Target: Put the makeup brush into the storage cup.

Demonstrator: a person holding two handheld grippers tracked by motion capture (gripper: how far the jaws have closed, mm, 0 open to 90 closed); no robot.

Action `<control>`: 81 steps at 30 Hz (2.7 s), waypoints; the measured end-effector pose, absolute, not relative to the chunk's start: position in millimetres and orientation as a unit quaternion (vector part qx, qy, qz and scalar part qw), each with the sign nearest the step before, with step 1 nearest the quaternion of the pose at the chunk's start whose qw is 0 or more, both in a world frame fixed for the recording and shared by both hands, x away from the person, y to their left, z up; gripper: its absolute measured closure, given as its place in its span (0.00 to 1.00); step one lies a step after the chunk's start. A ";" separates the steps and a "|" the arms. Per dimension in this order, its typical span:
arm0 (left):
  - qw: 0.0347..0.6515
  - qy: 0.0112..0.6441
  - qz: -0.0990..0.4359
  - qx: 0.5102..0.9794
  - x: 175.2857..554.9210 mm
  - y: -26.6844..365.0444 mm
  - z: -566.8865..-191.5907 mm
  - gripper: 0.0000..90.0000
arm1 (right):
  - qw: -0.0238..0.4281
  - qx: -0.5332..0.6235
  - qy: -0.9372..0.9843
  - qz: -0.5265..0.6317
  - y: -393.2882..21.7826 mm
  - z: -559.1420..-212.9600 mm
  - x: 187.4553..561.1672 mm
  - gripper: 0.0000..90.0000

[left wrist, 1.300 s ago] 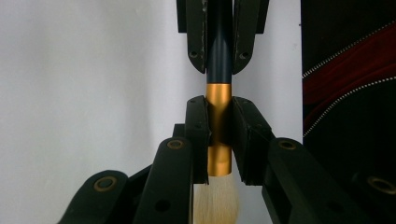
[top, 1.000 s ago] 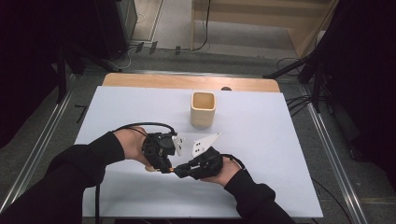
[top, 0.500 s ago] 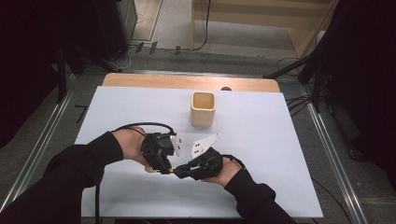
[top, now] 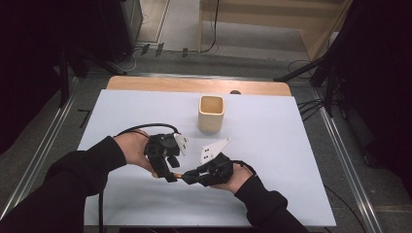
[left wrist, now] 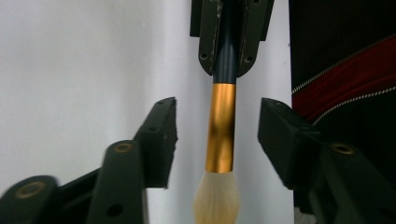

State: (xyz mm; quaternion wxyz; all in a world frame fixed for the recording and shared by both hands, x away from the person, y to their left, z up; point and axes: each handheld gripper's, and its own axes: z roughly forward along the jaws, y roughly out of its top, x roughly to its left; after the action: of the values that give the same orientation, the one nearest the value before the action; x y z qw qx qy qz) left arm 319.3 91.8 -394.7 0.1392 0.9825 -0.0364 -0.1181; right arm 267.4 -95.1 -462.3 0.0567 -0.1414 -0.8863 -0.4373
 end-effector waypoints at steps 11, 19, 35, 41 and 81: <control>0.241 0.006 -0.090 0.966 328.8 122.5 -386.9 0.32 | 0.042 -0.173 -0.872 -0.456 -118.5 -456.5 271.4 0.88; 0.284 0.043 -0.085 0.954 331.0 141.8 -385.6 0.31 | 0.035 -0.190 -0.867 -0.460 -131.4 -454.6 268.9 0.88; 0.364 0.151 -0.077 0.916 323.1 172.9 -398.0 0.30 | 0.002 -0.257 -0.827 -0.501 -160.9 -448.4 265.5 0.88; 0.385 0.184 -0.067 0.902 314.6 173.6 -404.6 0.30 | -0.006 -0.282 -0.807 -0.520 -163.4 -446.9 264.2 0.88; 0.500 0.290 -0.058 0.814 282.5 155.4 -422.3 0.31 | -0.038 -0.349 -0.733 -0.583 -155.0 -450.7 259.2 0.88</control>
State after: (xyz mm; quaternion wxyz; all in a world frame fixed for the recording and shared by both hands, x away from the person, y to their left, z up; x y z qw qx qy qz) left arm 282.5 155.4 -422.3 0.5000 0.8141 0.2897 -0.0578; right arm 259.2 -155.0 -450.7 -0.0378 -0.3495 -0.7328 -0.5827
